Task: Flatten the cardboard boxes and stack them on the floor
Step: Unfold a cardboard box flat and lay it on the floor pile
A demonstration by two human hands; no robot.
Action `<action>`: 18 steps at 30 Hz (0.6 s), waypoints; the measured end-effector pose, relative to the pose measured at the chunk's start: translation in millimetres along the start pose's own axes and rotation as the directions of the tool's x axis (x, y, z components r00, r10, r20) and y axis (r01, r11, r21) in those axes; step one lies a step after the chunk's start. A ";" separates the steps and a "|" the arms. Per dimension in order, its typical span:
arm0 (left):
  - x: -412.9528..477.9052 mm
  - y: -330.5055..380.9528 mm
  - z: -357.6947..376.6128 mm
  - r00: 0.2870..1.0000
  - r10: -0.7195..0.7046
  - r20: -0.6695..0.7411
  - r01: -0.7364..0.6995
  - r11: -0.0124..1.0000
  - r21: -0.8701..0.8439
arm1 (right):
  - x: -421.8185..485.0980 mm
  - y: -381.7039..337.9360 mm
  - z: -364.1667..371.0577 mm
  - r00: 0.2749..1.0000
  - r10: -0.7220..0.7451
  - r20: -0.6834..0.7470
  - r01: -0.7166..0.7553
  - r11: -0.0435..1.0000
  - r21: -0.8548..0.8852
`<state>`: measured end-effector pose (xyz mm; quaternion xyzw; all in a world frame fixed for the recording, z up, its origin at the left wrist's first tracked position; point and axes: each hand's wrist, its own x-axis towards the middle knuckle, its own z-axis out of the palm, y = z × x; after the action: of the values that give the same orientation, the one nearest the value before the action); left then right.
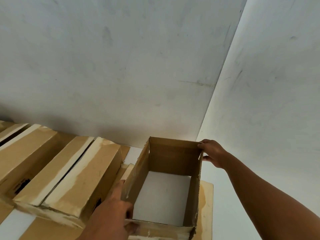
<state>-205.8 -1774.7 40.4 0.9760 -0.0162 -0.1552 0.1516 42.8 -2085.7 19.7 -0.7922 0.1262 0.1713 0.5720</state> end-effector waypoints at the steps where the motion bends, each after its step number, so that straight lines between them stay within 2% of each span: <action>1: 0.8 -2.0 1.1 1.000 -0.007 -0.015 0.007 1.000 -0.027 | -0.5 0.3 -2.0 1.000 -0.009 -0.013 0.010 1.000 0.023; 5: -2.8 -23.9 -0.1 0.992 -0.005 -0.127 -0.013 0.990 -0.140 | -9.2 -13.0 -22.0 0.990 -0.100 -0.095 0.117 0.973 0.197; 8: -6.1 -40.1 -7.6 0.978 -0.058 -0.200 0.005 0.967 -0.255 | -25.5 -38.7 -46.0 0.971 -0.214 -0.102 0.236 0.920 0.312; 10: -8.9 -47.8 -10.6 0.969 -0.093 -0.230 0.006 0.935 -0.355 | -39.8 -60.0 -61.4 0.948 -0.303 -0.098 0.318 0.919 0.235; 12: -7.2 -51.1 -9.4 0.972 -0.065 -0.225 -0.025 0.926 -0.377 | -54.5 -81.0 -72.0 0.921 -0.381 -0.088 0.386 0.921 0.053; 16: 9.1 -33.6 -6.1 0.970 0.016 -0.242 -0.084 0.958 -0.273 | -89.0 -119.7 -68.7 0.862 -0.503 -0.057 0.476 0.844 -0.249; 18: 22.7 -17.0 -12.7 0.949 0.109 -0.296 -0.184 0.954 -0.238 | -109.4 -138.8 -59.8 0.815 -0.579 -0.031 0.545 0.783 -0.299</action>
<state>-180.6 -1756.6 40.0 0.9555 -0.0471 -0.0049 0.2913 5.9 -2098.5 202.1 -0.8744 -0.1065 -0.0396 0.4717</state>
